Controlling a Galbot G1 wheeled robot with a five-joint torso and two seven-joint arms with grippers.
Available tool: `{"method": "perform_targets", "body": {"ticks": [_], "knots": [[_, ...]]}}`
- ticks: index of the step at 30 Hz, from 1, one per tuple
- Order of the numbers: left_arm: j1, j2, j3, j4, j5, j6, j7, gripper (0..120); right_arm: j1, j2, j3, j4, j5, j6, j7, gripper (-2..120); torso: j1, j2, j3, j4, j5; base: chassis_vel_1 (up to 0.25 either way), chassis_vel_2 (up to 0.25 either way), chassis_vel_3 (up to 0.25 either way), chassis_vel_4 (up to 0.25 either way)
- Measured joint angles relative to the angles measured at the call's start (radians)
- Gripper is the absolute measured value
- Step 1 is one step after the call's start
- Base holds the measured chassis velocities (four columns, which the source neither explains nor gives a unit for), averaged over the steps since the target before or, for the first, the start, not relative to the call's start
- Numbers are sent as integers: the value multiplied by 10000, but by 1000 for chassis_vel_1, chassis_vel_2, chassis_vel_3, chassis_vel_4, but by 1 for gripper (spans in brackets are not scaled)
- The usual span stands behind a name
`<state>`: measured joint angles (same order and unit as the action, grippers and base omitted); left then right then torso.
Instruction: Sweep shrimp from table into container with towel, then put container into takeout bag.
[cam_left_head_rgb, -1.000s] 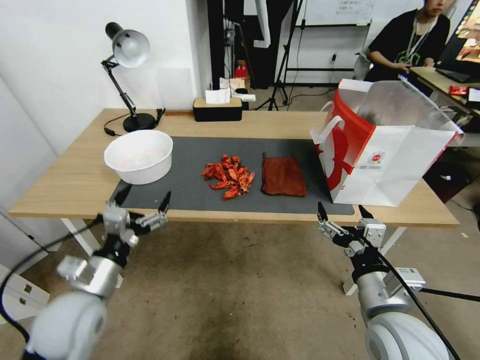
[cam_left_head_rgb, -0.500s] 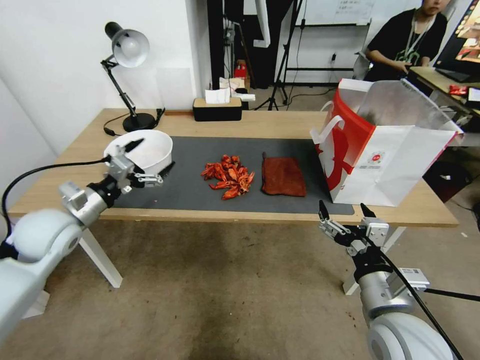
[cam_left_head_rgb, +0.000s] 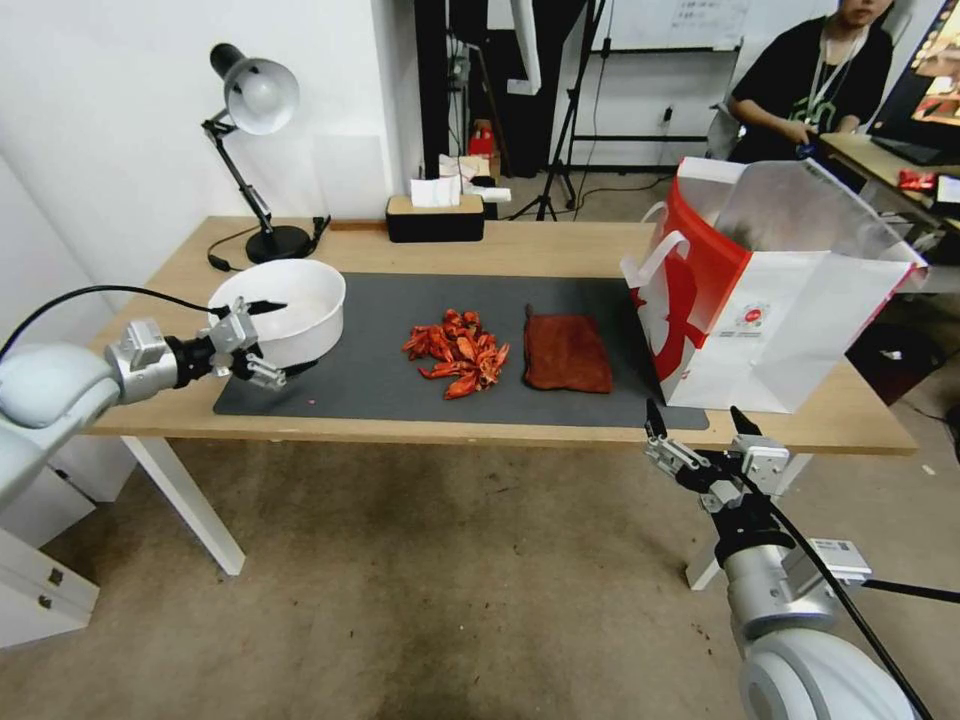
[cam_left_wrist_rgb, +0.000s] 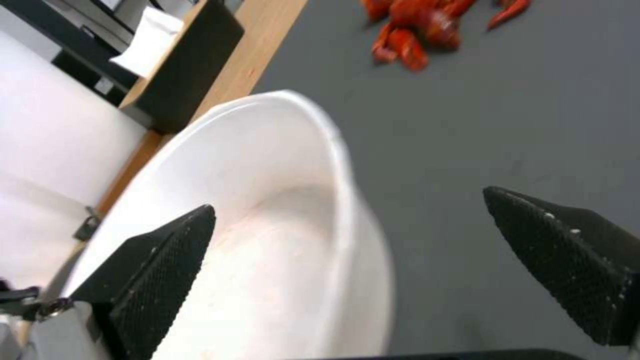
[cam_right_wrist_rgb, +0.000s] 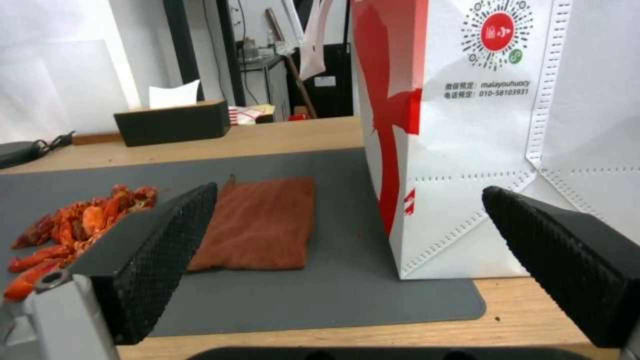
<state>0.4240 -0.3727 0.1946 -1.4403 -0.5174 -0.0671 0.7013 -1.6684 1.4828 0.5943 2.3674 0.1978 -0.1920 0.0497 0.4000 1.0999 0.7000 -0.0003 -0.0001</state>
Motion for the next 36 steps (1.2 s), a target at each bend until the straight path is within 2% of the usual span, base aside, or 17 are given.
{"method": "perform_targets", "body": {"ticks": [1, 2, 3, 5, 6, 8, 9, 10, 15, 16, 17, 20, 21, 24, 36], "knots": [[-504, 18, 434, 165, 52, 93, 64, 100, 1, 6, 0, 7, -2, 0, 0, 100, 0, 0, 0, 0, 2, 0, 0, 0, 0], [-786, 18, 685, 279, 72, 136, 105, 100, 3, 10, 0, 7, -3, 2, 0, 100, 0, 1, 0, 1, 1, 0, 0, 0, 0], [-786, 18, 685, 279, 72, 136, 105, 100, 3, 10, 0, 7, -3, 2, 0, 100, 0, 1, 0, 1, 1, 0, 0, 0, 0], [-1424, 11, 1268, 458, 104, 369, 310, 100, 2, 16, 1, 8, -3, 12, 0, 100, 0, 1, 0, 3, -1, 0, 0, 0, 0], [-1424, 11, 1268, 458, 104, 369, 310, 100, 2, 16, 1, 8, -3, 12, 0, 100, 0, 1, 0, 3, -1, 0, 0, 0, 0], [-1793, 24, 1637, 579, 292, 646, 715, 96, -7, 6, 44, 9, -3, 30, 3, 100, 0, 1, 0, 1, -1, 0, 0, 0, 0], [-1948, 28, 1796, 705, 502, 731, 947, 89, -12, -11, 70, 26, 2, 34, 8, 100, 0, 1, 0, 3, 0, 0, 0, 0, 0], [-2060, 30, 1917, 787, 584, 759, 1024, 88, -12, -25, 81, 40, 7, 37, 9, 100, 0, 1, 0, 5, 0, 0, 0, 0, 0], [-2442, 19, 2301, 1035, 762, 774, 1131, 82, 7, -27, 86, 54, 15, 40, 10, 100, 0, 1, 0, 5, 0, 0, 0, 0, 0], [-2605, 1, 2460, 1108, 809, 781, 1195, 77, 17, -18, 75, 54, 16, 40, 10, 100, 0, 1, 0, 4, -1, 0, 0, 0, 0], [-2605, 1, 2460, 1108, 809, 781, 1195, 77, 17, -18, 75, 54, 16, 40, 10, 100, 0, 1, 0, 4, -1, 0, 0, 0, 0], [-3095, -13, 2952, 1262, 881, 820, 1305, 63, 20, -7, 60, 55, 16, 40, 10, 100, 0, 1, 0, 2, 0, 0, 0, 0, 0], [-3095, -13, 2952, 1262, 881, 820, 1305, 63, 20, -7, 60, 55, 16, 40, 10, 100, 0, 1, 0, 2, 0, 0, 0, 0, 0], [-3448, -32, 3372, 1302, 995, 840, 1401, 53, 18, -5, 67, 48, 24, 49, 12, 100, 0, 1, 0, 3, 0, 0, 0, 0, 0], [-4223, -223, 4292, 1346, 1243, 961, 1611, 41, 19, 12, 77, 10, 40, 87, 24, 100, 1, 1, 0, 1, 0, 0, 0, 0, 0]]}}
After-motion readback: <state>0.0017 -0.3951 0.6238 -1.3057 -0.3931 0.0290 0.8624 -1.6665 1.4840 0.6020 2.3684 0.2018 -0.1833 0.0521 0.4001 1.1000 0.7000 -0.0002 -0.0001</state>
